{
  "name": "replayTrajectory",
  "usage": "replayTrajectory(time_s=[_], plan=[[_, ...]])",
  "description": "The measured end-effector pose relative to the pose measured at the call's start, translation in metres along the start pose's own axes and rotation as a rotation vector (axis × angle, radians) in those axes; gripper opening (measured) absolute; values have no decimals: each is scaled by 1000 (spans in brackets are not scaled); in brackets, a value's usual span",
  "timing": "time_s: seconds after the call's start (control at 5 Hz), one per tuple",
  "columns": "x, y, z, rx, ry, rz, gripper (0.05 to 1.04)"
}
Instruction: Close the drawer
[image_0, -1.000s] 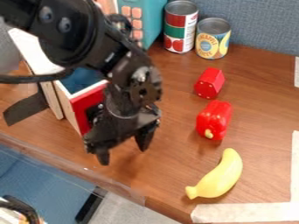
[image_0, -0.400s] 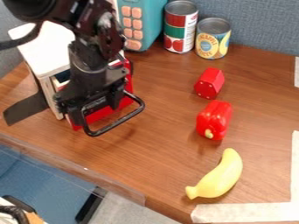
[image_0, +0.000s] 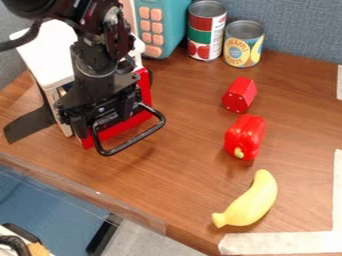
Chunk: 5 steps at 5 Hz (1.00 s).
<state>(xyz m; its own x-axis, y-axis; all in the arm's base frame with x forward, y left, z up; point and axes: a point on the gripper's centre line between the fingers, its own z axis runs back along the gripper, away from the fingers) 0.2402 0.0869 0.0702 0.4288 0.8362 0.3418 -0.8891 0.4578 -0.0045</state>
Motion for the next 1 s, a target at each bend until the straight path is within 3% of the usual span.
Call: replayTrajectory(time_s=[0.2,1.0], plan=[[12,0,1,9,-36,-15,1000],[49,3,-11,55,-82,6,1000]])
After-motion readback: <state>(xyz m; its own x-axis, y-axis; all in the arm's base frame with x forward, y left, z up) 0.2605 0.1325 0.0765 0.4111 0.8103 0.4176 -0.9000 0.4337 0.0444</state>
